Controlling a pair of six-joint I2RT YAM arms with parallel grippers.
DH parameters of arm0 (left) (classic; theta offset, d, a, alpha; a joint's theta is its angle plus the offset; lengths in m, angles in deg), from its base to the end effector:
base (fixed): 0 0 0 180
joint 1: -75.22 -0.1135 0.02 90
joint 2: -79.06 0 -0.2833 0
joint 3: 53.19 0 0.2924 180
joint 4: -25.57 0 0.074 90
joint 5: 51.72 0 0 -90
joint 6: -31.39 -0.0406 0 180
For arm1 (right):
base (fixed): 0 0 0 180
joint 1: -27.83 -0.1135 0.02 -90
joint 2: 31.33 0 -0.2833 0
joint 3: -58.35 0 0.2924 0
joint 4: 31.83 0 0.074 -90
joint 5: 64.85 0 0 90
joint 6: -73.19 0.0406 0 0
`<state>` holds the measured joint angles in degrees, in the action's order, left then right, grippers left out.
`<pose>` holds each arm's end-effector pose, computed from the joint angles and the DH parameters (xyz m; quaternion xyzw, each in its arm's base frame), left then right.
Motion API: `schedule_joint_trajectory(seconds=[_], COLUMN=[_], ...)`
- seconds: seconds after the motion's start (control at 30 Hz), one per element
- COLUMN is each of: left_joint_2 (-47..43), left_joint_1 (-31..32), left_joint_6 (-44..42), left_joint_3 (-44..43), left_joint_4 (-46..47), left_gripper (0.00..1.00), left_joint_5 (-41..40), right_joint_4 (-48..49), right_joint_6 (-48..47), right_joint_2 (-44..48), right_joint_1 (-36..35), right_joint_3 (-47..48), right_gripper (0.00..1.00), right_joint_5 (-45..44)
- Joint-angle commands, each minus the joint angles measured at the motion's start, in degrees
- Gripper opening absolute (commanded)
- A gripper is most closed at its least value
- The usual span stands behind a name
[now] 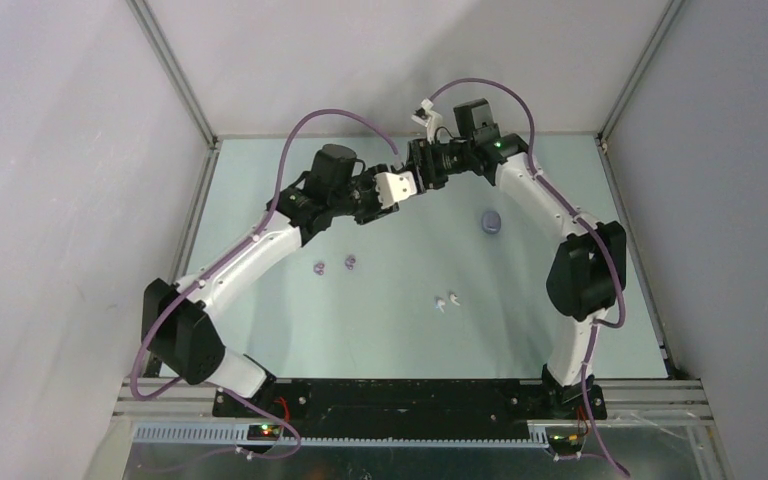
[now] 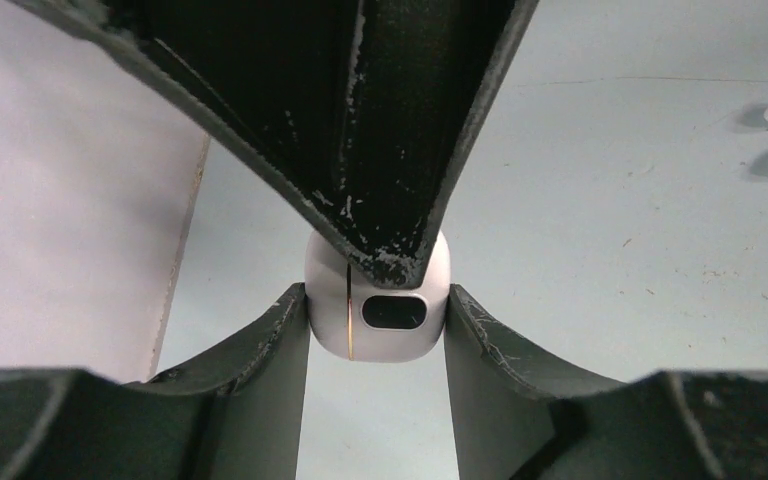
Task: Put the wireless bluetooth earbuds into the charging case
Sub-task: Pick up the charging case at the center of the board.
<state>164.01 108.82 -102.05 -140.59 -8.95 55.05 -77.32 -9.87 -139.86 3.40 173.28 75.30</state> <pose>0.3124 -0.2216 0.3483 0.5943 0.6332 -0.0860 0.4883 0.4225 0.2262 0.3516 -0.3044 0.7806 0.4737 0.2713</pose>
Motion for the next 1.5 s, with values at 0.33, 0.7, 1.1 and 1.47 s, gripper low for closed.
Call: schedule_joint_trajectory(seconds=[0.33,0.7,1.1,1.47], left_joint_2=[-2.3,-4.2,2.1,6.7], left_joint_1=[0.0,-6.2,-21.8,-18.6], left_joint_6=[1.4,21.1,81.9,84.2], left_joint_3=[-2.2,-6.7,1.1,-4.1], left_joint_4=[5.6,4.2,54.6,56.5], left_gripper=[0.33,0.94,0.75,0.59], left_joint_5=[-1.3,-4.3,47.1,54.4], right_joint_4=[1.5,6.3,60.2,64.4], right_joint_6=[-2.5,-2.3,8.5,12.3], right_joint_2=[-2.2,4.0,19.5,16.2], right_joint_1=[-0.8,6.2,8.4,5.5], right_joint_3=[3.4,3.2,-21.1,-18.4], right_gripper=[0.31,0.01,0.04,0.04], right_joint_5=[8.7,10.2,17.6,16.5])
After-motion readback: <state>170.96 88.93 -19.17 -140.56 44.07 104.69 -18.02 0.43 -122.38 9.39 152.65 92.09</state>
